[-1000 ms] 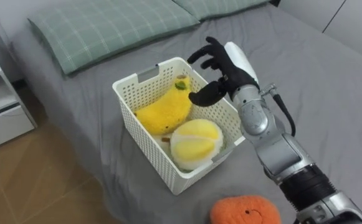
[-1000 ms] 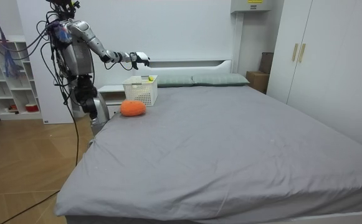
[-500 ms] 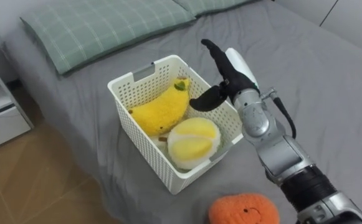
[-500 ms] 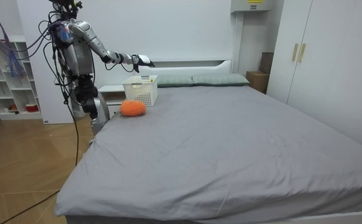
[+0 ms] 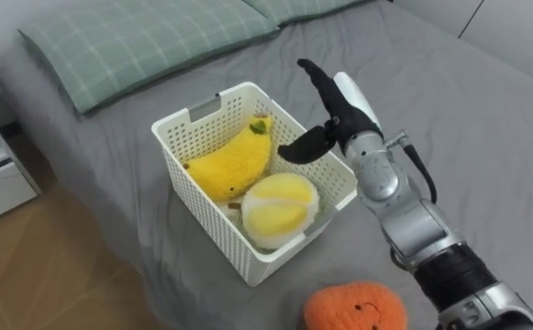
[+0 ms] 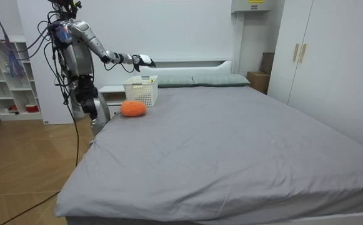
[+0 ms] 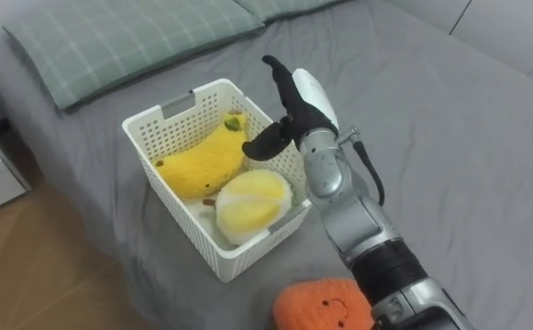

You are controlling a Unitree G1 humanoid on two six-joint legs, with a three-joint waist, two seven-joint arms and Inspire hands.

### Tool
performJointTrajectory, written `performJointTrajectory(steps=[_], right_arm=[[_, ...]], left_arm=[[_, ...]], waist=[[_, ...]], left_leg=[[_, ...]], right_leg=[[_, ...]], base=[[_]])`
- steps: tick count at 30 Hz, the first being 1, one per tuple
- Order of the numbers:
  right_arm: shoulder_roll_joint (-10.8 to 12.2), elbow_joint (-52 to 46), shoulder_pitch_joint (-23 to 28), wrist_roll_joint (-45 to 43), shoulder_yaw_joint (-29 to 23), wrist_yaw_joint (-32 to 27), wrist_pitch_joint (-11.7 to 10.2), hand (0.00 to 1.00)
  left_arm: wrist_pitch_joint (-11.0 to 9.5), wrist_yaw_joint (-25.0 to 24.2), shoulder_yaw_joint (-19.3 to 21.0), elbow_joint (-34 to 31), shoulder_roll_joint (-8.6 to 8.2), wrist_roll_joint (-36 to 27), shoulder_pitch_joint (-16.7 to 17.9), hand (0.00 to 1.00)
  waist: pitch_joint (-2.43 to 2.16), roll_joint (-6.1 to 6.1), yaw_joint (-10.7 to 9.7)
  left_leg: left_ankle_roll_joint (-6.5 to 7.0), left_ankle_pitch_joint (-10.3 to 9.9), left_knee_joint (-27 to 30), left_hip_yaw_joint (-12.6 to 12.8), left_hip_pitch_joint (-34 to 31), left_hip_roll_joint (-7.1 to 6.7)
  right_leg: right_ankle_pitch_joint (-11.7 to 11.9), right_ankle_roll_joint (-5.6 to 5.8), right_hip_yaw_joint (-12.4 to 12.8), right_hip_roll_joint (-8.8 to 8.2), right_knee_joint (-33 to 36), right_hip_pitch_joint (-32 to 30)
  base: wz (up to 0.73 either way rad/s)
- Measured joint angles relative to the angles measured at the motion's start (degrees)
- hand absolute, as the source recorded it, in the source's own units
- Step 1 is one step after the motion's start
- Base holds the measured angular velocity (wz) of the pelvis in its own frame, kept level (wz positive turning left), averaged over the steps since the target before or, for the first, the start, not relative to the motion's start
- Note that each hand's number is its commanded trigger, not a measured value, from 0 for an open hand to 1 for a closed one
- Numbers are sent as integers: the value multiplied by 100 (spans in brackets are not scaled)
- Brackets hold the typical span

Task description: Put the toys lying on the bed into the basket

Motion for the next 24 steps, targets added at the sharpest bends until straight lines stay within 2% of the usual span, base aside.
performJointTrajectory(steps=[4, 6, 10, 13, 15, 17, 19, 22, 23, 24], right_arm=[[-63, 1, 1, 190, -119, -112, -64, 0], [-83, 2, 17, 564, -286, -183, -140, 0], [-102, 0, 95, 912, -536, -344, -188, 0], [-108, 2, 367, 1194, -925, -410, -337, 0], [-126, 1, 672, 1293, -1093, -442, -419, 0], [-155, 2, 891, 1457, -1146, -466, -451, 0], [-177, 7, 1263, 1605, -1146, -464, -502, 0], [-194, 65, 1607, 1873, -1145, -448, -494, 0], [-197, 65, 1652, 1916, -1146, -449, -494, 0], [-200, 71, 1712, 2003, -1145, -442, -494, 0]], left_arm=[[-4, 14, 3, 2, 0, -9, 21, 0], [-23, 14, 7, -3, -8, -12, 60, 0], [-48, 14, 54, -16, -13, -7, 140, 0], [-133, 24, 235, -13, -95, -4, 168, 0], [-191, 26, 252, -6, -99, -6, 248, 0], [-213, 37, 247, -6, -112, -11, 280, 0], [-242, 60, 248, 7, -140, -12, 349, 0], [-270, 231, 263, 117, -140, -9, 368, 0], [-272, 242, 263, 151, -141, -9, 369, 0], [-283, 242, 259, 226, -147, -12, 363, 0]], waist=[[2, 6, -38], [2, 22, -58], [1, 30, -239], [2, 120, -296], [-59, 209, -449], [-64, 279, -537], [-104, 404, -669], [-113, 434, -798], [-113, 433, -816], [-108, 419, -918]], left_leg=[[2, -2, -26, 46, 37, 14], [6, -9, -24, 138, 73, 37], [12, -16, -9, 158, 88, 40], [33, -39, -8, 309, 143, 83], [45, -54, -8, 331, 144, 83], [48, -57, -27, 420, 203, 105], [50, -64, -78, 531, 266, 128], [45, -64, -174, 754, 344, 196], [39, -72, -180, 780, 353, 206], [33, -88, -182, 805, 375, 217]], right_leg=[[0, 0, 59, 2, -2, 5], [3, -4, 116, 9, -2, 15], [13, -2, 145, 10, -2, 27], [31, 5, 256, 14, 0, 47], [39, 13, 276, 8, 0, 49], [45, 15, 388, 11, 2, 46], [67, 14, 484, 16, 2, 43], [74, 11, 707, 44, 19, 4], [75, 8, 730, 53, 16, 0], [77, 6, 742, 59, 15, 6]], base=[[-8], [-17], [-6], [-16], [-8], [-24], [-33], [-36], [-27], [-18]])
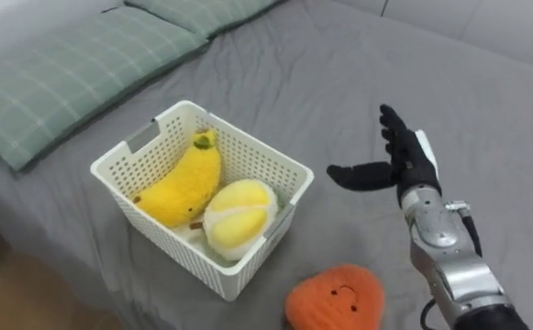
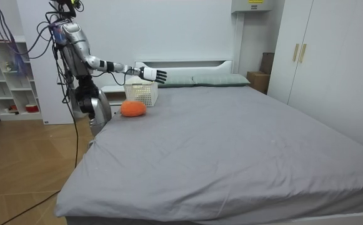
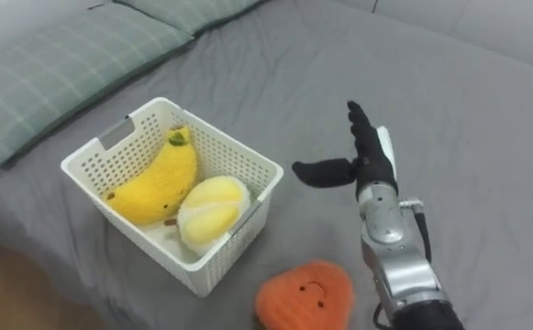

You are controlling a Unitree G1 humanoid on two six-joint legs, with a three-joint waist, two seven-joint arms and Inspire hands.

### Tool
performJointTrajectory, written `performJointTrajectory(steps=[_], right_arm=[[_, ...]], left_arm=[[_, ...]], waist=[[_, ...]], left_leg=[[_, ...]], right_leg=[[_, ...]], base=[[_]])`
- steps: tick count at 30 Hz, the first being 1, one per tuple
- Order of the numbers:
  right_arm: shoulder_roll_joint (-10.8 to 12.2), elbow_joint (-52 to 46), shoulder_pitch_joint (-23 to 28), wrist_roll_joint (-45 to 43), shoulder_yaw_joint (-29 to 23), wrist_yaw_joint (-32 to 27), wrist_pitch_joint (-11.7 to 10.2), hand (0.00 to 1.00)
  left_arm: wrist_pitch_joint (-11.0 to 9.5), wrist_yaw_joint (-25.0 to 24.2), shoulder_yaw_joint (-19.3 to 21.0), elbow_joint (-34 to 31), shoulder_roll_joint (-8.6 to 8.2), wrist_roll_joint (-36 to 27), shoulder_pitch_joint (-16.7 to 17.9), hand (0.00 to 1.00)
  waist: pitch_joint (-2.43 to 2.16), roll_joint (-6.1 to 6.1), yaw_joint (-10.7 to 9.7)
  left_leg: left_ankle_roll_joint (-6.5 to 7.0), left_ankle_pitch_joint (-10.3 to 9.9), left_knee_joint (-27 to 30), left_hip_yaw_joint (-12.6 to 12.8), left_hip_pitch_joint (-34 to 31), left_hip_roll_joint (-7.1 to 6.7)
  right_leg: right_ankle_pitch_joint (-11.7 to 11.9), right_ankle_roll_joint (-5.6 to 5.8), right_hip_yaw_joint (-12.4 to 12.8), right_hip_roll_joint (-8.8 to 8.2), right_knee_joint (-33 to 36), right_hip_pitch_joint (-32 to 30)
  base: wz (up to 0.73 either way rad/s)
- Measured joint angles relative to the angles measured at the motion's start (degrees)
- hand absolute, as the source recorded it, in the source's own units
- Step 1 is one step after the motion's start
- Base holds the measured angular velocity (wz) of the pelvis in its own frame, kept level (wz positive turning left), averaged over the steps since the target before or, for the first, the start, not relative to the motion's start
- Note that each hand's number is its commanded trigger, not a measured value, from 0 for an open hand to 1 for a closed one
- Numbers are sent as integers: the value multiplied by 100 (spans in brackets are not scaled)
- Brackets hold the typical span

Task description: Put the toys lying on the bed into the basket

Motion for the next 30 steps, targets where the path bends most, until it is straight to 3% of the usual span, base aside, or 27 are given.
performJointTrajectory(steps=[5, 11, 16, 21, 30], right_arm=[[-1, 156, 56, 80, 4, 219, 0, 0], [-6, 879, 151, -77, 209, 783, 26, 0], [-21, 1212, 293, -755, 662, 1542, 203, 0], [60, 1544, 296, -1168, 902, 2026, 302, 0], [159, 1925, 272, -1735, 913, 2560, 499, 0]], left_arm=[[0, -2, -6, -7, -147, -28, -31, 0], [-18, 4, -13, -1, -109, -454, -253, 0], [-80, 14, -31, 5, -70, -449, -270, 0], [-45, 46, -111, 187, -11, -440, -216, 0], [176, -149, -186, 195, -14, -445, 147, 0]], waist=[[5, -19, -203], [8, -104, -260], [49, -229, -200], [15, -326, -63], [71, -228, 162]], left_leg=[[-4, -45, -13, 171, 19, 56], [-21, -77, -37, 254, 58, 86], [-19, -83, -63, 320, 62, 92], [-16, -105, -54, 299, 72, 92], [-1, -262, 173, 195, 5, 78]], right_leg=[[14, -18, 127, 29, -2, -55], [17, -21, 133, 52, -23, -47], [17, -22, 195, 56, -22, -82], [18, -23, 203, 59, -24, -67], [17, -22, 90, 56, -25, 3]], base=[[-18], [-5], [-8], [-1], [4]])
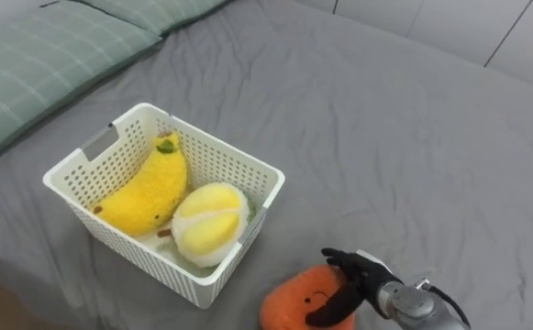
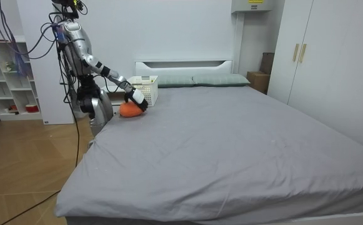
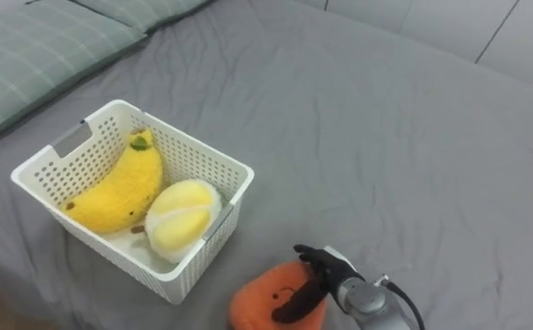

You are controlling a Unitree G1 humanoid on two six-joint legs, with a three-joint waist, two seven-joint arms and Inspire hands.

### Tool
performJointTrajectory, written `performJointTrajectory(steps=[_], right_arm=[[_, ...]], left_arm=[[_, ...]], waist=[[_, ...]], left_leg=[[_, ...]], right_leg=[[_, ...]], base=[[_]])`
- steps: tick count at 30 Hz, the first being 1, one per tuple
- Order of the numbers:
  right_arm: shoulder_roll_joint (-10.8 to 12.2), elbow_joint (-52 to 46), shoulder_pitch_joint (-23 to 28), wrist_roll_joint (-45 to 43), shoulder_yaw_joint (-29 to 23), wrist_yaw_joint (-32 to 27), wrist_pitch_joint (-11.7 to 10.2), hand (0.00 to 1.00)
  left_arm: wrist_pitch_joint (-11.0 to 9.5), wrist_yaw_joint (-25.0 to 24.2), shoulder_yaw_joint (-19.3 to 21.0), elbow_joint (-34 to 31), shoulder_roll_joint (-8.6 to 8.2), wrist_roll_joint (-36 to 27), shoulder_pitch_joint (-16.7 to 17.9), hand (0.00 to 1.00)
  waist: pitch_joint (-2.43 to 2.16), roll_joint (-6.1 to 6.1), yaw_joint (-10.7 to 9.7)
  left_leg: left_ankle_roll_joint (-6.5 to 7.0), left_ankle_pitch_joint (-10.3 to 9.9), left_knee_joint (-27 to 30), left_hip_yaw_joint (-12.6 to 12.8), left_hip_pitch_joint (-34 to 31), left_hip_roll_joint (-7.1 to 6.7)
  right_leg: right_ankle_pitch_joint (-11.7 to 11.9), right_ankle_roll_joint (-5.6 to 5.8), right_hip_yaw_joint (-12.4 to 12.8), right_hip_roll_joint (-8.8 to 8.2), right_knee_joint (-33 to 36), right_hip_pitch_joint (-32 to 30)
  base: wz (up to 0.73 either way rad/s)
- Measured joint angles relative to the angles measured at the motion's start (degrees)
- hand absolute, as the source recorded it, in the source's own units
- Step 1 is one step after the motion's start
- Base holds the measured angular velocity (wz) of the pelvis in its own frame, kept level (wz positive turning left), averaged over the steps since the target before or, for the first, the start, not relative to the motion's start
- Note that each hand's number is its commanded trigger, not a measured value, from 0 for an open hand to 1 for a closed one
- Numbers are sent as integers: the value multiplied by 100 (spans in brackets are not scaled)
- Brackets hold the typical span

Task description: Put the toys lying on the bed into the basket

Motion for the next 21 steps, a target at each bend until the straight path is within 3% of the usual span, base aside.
performJointTrajectory(steps=[5, 8, 9, 10, 21], right_arm=[[-1, 33, -10, -15, 0, 167, 16, 0], [-1, 137, -34, -49, 6, 231, 27, 57], [0, 143, -35, -80, 12, 251, 50, 87], [0, 146, -36, -99, 17, 255, 62, 100], [57, 306, -75, -481, 241, 490, 268, 100]], left_arm=[[37, -133, -62, -1, 0, -2, -13, 0], [41, -138, -107, -2, -3, 1, -62, 0], [48, -137, -107, -2, 1, 1, -68, 0], [57, -138, -113, -4, 3, 1, -109, 0], [159, -216, -162, 7, 14, 0, -286, 0]], waist=[[-7, 29, 2], [-9, 35, 34], [-11, 32, 43], [-11, 31, 48], [-8, 17, 140]], left_leg=[[5, 6, 16, -59, -38, 0], [3, 7, 7, -55, -41, 3], [2, 8, 7, -57, -41, 3], [2, 8, 7, -58, -39, 2], [5, 6, 2, 7, 23, 10]], right_leg=[[0, 0, -147, -2, -3, -4], [0, 0, -161, 1, -5, -16], [0, 0, -180, 1, -5, -15], [0, 0, -189, 1, -5, -15], [0, 0, -176, -4, -3, 18]], base=[[6], [0], [0], [0], [-2]])
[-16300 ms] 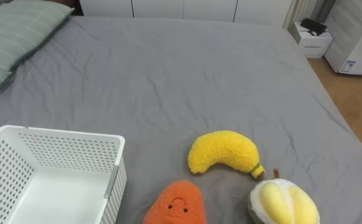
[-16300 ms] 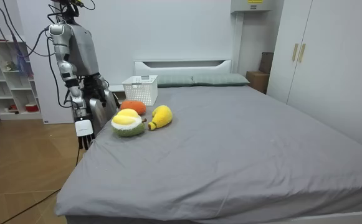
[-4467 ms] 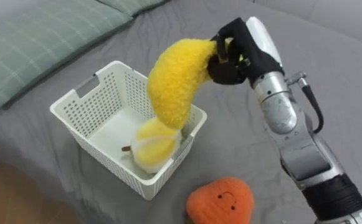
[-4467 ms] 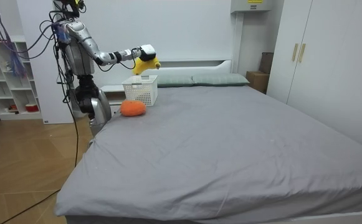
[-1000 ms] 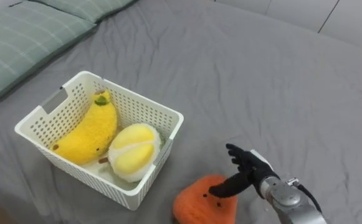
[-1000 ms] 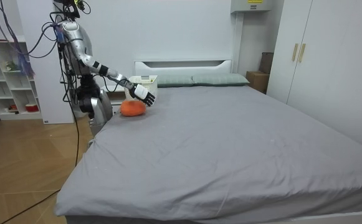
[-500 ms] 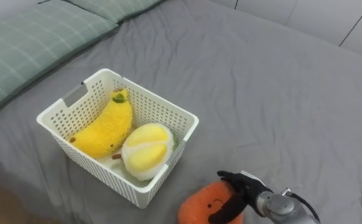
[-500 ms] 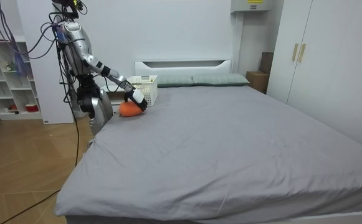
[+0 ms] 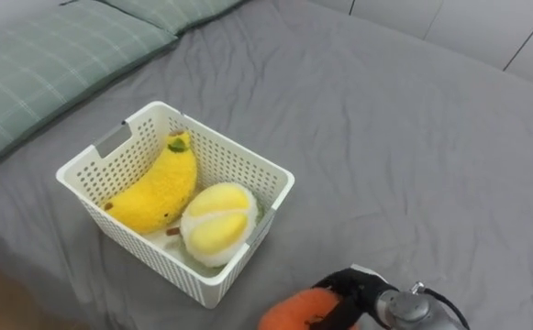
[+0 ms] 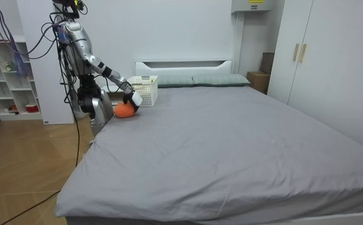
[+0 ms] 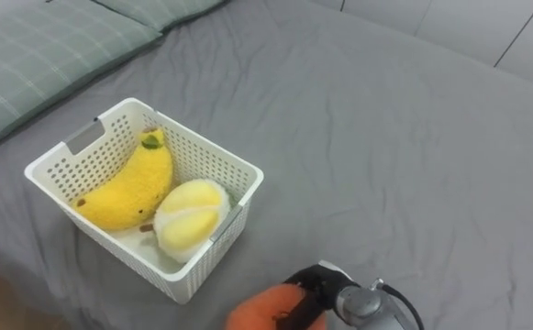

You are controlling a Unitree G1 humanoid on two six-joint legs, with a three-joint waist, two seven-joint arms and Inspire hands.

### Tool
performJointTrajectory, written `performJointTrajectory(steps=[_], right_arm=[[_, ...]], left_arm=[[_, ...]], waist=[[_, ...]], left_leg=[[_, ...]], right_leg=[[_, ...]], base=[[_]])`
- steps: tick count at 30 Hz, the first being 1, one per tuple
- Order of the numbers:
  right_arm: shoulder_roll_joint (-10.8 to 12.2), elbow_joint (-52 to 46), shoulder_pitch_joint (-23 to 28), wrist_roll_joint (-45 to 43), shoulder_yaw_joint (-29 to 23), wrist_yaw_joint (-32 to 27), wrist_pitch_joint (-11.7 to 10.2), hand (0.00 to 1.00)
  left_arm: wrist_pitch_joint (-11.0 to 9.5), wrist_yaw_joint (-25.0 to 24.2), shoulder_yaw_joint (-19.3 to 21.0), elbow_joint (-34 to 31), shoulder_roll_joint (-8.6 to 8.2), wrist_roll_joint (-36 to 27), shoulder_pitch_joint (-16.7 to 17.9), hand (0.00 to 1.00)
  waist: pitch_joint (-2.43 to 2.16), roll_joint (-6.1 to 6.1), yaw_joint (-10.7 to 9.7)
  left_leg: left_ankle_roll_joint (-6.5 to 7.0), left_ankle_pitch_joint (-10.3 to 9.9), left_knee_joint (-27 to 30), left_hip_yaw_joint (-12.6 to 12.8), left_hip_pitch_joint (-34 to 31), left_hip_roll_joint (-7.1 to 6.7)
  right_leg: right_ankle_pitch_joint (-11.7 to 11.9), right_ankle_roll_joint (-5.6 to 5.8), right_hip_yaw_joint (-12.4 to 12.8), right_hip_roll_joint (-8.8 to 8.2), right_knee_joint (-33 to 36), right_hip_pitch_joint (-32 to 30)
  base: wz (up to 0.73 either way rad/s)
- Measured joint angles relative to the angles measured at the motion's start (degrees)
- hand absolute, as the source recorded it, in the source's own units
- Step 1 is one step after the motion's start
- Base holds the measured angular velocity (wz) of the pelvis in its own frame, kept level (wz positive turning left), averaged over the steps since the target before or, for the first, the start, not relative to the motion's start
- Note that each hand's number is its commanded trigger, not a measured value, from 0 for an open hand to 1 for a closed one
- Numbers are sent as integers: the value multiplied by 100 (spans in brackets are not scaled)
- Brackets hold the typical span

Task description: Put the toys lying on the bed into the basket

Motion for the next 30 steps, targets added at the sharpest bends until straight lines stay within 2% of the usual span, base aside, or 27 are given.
performJointTrajectory(steps=[5, 18, 25, 30], right_arm=[[68, 50, 0, -103, 44, 204, 80, 100], [181, 46, 0, -161, 95, 588, 110, 100], [178, -53, 1, -99, -5, 562, 124, 100], [104, -894, 0, -63, -534, -28, 119, 100]], left_arm=[[8, -38, 0, 1, 0, 0, -7, 0], [18, -144, 8, 13, -5, 1, 27, 0], [58, -144, 23, -131, -20, 67, 113, 0], [-15, -81, 125, -205, -15, -3, 134, 0]], waist=[[2, 3, -1], [14, -14, 9], [12, -16, -10], [31, 25, -86]], left_leg=[[0, 0, -1, 7, 0, 1], [1, 1, -8, 7, 6, 0], [1, 1, -8, 10, 9, -2], [2, 1, 6, 6, 25, -2]], right_leg=[[0, 0, -1, -1, 0, 0], [0, 0, -18, -5, 0, 0], [0, 0, 35, 0, 1, 8], [0, 0, 53, 1, -1, 32]], base=[[0], [0], [0], [0]])
